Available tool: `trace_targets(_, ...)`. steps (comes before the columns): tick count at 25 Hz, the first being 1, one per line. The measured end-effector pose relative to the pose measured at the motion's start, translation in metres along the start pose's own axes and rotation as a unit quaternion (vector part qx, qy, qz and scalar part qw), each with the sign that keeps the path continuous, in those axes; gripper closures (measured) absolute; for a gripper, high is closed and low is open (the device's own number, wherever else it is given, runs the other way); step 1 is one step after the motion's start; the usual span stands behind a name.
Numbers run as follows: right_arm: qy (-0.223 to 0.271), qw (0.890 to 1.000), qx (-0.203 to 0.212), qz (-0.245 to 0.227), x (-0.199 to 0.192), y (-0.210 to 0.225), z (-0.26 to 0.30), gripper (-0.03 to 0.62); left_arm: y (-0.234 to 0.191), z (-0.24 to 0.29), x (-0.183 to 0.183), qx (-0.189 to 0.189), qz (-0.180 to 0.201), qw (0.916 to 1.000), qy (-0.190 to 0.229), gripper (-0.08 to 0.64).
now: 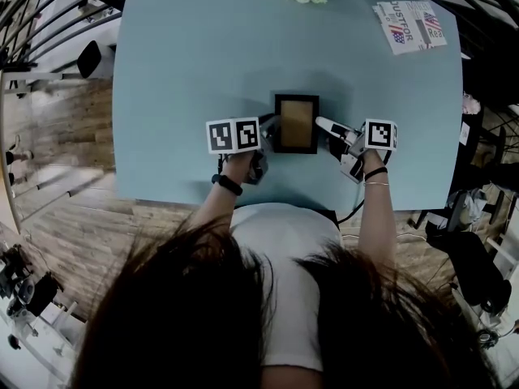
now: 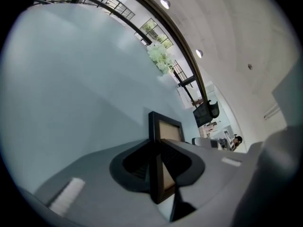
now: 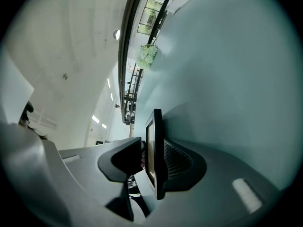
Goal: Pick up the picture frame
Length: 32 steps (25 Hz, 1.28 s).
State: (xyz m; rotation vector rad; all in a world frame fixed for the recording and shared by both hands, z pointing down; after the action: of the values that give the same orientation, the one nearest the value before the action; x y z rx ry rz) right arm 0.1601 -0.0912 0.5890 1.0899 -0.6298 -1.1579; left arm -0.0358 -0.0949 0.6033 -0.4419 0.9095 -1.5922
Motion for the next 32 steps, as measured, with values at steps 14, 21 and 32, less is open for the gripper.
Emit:
trace_targets(14, -0.112, 0.992, 0.057, -0.008, 0.006, 0.003, 0.007, 0.468, 0.000, -0.002, -0.001, -0.002, -0.003, 1.0000, 0.000, 0.433)
trace_targets(21, -0.186, 0.975, 0.057, -0.102, -0.003, -0.021, 0.043, 0.469, 0.002, 0.002, -0.001, -0.009, 0.004, 0.9999, -0.010, 0.433)
trace_targets(32, -0.136, 0.987, 0.026, -0.086, -0.005, -0.024, 0.065, 0.566, 0.003, 0.001, -0.003, -0.012, 0.001, 0.9999, -0.010, 0.431)
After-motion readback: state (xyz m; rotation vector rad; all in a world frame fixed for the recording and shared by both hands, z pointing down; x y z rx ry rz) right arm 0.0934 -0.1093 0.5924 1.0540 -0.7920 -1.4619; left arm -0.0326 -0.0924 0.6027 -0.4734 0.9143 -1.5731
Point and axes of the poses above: the fingertips, and each gripper's own axes: z forward along the fingers, y to its right, x out of its top, the point moved 5 cm from there along -z, backward along the fingers, and after that the axes turned 4 degrees about -z, right-handed, at the moved point
